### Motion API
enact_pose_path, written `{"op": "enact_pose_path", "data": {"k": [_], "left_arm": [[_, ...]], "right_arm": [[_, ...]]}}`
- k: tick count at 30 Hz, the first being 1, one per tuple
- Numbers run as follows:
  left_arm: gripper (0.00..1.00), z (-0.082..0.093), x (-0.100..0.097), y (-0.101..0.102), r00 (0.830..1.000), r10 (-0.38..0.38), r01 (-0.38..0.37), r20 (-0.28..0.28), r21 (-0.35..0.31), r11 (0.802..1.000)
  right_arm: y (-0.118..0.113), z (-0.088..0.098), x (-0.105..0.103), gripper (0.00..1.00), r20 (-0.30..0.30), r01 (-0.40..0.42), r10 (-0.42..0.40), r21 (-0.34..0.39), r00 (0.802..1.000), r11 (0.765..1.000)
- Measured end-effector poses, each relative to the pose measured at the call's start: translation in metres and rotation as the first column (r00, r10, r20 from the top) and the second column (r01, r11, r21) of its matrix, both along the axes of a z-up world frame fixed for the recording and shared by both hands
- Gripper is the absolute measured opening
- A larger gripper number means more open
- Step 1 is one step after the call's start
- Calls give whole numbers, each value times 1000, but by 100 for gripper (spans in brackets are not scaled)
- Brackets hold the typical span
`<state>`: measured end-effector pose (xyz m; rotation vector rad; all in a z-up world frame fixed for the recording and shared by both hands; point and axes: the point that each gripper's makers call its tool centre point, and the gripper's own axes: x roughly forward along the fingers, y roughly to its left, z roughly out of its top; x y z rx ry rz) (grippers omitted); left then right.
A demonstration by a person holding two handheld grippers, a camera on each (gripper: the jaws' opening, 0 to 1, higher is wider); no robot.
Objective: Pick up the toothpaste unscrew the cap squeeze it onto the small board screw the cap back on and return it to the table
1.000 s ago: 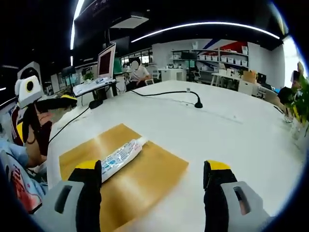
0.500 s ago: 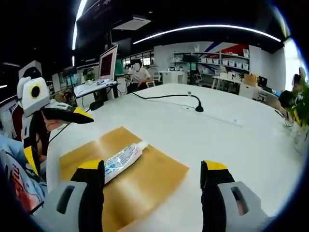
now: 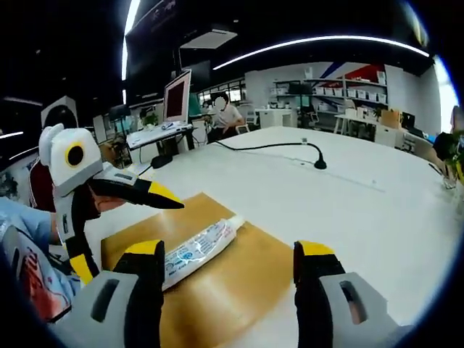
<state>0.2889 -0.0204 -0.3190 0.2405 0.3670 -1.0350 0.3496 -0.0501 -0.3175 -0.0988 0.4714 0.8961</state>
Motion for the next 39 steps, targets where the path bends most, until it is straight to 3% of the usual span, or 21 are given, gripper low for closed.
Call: {"op": "enact_pose_path", "data": {"k": [6,16,24,26,29,39], "left_arm": [[96,-8,3,-5,1000,-13,14,-22,5,1000],[93,-21,7,-8,999,-16,18,-48,27,999],[90,-26,4,-14,995,-35,36,-88,6,999],[89,-27,4,-14,995,-37,38,-90,8,999],[89,-30,4,-15,997,-32,34,-65,32,999],[86,-31,1,-18,996,-49,50,-78,11,999]], "right_arm": [[4,-2,-1,67,2,-17,17,7,1000,1000],[11,-16,-5,59,-45,-60,61,23,997,998],[21,-24,-17,54,-60,-139,140,31,988,990],[26,-25,-24,54,-91,-162,167,63,982,985],[30,-26,-28,50,-85,-182,188,74,978,980],[35,-28,-34,46,-68,-226,229,53,971,973]]}}
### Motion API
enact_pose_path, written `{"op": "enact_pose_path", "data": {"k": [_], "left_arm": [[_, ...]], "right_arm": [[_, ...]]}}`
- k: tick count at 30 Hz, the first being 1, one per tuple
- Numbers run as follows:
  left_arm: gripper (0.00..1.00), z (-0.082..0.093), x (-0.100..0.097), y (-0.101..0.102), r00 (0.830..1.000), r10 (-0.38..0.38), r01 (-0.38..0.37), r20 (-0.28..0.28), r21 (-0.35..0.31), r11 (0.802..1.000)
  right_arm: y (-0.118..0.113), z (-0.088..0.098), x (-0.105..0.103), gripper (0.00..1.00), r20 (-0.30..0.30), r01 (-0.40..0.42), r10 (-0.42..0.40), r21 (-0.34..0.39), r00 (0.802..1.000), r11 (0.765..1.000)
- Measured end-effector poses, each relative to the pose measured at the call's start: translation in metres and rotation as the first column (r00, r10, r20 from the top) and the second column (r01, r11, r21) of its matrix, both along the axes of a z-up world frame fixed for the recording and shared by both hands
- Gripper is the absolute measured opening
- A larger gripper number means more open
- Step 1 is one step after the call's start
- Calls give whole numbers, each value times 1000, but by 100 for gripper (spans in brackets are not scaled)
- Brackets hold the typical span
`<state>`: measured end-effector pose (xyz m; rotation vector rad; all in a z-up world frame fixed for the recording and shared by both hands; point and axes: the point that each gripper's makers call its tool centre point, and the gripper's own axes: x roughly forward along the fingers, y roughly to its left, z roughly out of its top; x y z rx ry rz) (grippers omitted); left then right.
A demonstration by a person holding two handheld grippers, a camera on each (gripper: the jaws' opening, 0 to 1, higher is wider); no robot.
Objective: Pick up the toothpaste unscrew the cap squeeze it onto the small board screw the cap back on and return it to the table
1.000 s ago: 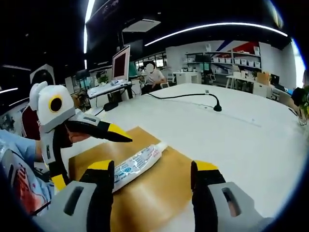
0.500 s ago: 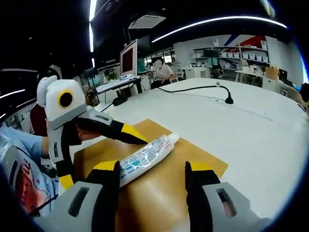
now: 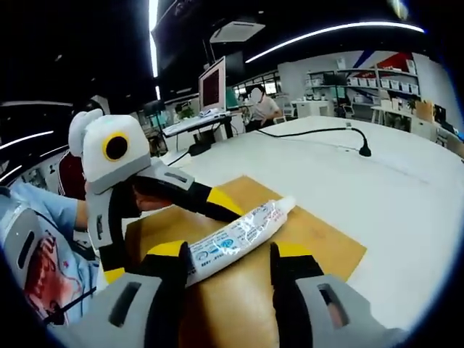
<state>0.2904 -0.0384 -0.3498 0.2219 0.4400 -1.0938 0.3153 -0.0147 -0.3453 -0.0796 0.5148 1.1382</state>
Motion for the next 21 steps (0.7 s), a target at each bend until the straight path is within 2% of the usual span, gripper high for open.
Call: {"op": "enact_pose_path", "data": {"k": [21], "left_arm": [[88,0,-2,-1,1000,-19,19,13,-23,1000]], "right_arm": [[5,-1,4,44,26,8,-7,-40,1000,999]]}}
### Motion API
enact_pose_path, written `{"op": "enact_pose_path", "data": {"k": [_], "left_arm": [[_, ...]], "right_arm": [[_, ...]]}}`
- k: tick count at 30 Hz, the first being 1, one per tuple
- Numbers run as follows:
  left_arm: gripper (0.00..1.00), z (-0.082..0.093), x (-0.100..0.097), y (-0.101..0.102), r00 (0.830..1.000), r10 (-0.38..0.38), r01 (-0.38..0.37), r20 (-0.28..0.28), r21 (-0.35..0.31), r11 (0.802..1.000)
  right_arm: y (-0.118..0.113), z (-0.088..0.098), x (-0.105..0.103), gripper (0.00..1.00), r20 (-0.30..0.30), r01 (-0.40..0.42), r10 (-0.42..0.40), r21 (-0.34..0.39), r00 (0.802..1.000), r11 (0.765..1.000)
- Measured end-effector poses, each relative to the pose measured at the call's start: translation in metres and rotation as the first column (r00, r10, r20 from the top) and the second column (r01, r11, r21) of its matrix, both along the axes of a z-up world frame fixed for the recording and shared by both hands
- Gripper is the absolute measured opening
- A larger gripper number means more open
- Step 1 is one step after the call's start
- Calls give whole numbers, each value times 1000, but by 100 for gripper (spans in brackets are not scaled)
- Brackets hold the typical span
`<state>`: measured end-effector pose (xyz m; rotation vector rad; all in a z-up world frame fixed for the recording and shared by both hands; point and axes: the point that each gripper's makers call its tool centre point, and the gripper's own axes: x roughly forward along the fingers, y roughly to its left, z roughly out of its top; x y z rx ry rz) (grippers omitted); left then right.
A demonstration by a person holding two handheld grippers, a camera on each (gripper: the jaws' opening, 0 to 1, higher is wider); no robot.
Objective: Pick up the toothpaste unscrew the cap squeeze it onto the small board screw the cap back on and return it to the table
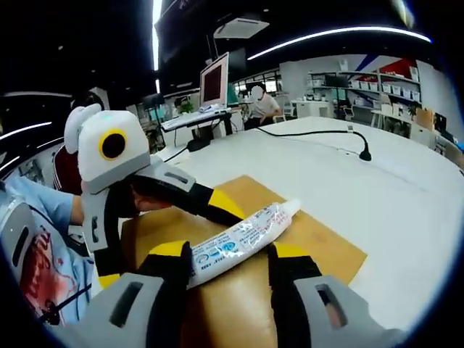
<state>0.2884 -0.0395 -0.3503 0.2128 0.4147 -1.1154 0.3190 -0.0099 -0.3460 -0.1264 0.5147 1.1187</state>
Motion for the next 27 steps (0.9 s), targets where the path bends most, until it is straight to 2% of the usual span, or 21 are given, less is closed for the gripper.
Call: {"op": "enact_pose_path", "data": {"k": [5,11,18,27], "left_arm": [[89,1,0,0,1000,0,0,9,-19,1000],[90,4,-1,0,999,-8,9,49,-18,1000],[90,10,-1,2,998,-14,19,61,-82,996],[89,24,-5,-1,986,-22,38,164,-97,995]], "right_arm": [[-1,2,2,39,6,14,-15,23,1000,1000],[-2,7,5,35,14,28,-29,56,999,998],[-2,11,8,30,-12,40,-39,120,999,992],[2,23,0,24,-56,19,-6,237,998,971]]}}
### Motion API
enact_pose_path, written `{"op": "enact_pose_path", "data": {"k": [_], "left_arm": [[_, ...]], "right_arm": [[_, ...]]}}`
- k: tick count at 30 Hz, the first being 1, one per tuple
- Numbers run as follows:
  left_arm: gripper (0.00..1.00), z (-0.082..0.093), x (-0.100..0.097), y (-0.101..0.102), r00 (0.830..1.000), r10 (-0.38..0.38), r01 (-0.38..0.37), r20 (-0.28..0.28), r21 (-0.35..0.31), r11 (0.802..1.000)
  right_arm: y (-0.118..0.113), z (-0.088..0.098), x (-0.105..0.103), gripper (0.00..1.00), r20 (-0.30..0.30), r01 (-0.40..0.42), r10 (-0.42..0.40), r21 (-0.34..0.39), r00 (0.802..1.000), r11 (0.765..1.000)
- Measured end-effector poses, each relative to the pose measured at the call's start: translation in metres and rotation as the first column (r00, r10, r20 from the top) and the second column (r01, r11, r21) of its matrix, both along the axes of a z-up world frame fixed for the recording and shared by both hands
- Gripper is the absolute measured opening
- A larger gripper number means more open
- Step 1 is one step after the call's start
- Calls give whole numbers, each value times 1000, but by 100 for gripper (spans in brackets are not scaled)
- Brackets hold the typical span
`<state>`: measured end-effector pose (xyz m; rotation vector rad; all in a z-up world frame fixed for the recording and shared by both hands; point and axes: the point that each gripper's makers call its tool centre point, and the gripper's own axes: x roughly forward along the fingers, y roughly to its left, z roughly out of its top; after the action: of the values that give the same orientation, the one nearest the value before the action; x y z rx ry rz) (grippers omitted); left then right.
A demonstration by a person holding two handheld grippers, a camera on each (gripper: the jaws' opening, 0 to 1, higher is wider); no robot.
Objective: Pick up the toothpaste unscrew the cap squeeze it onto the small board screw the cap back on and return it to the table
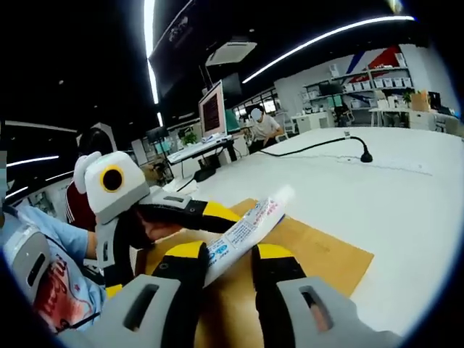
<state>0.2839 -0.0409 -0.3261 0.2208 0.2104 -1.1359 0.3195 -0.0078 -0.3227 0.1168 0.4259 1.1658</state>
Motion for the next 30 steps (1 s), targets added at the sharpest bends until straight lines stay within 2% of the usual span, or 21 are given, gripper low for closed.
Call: {"op": "enact_pose_path", "data": {"k": [5,11,14,19,20,23,26,28,30], "left_arm": [[89,11,-1,0,1000,-6,7,7,-64,998],[88,27,-8,0,998,-29,36,55,-124,992],[86,37,-11,1,996,-33,46,87,-159,986],[80,60,-21,3,990,-74,103,124,-254,962],[79,63,-23,4,988,-79,111,129,-265,958],[78,70,-31,5,981,-104,147,164,-275,950],[77,74,-42,2,970,-142,194,198,-276,941],[80,73,-48,0,966,-154,208,209,-268,941],[81,72,-50,-1,961,-162,219,225,-260,940]], "right_arm": [[3,7,-3,22,-12,-22,24,80,1000,997],[6,18,-8,18,-18,-67,71,167,997,984],[8,31,-15,16,51,-130,122,198,991,972],[4,48,-20,9,75,-167,153,255,985,952],[3,52,-23,9,100,-184,163,263,982,947],[3,59,-29,8,210,-228,183,217,960,949],[4,69,-41,6,250,-291,229,244,941,925],[4,69,-45,6,316,-303,233,195,920,933],[3,69,-46,5,297,-303,234,213,926,929]]}}
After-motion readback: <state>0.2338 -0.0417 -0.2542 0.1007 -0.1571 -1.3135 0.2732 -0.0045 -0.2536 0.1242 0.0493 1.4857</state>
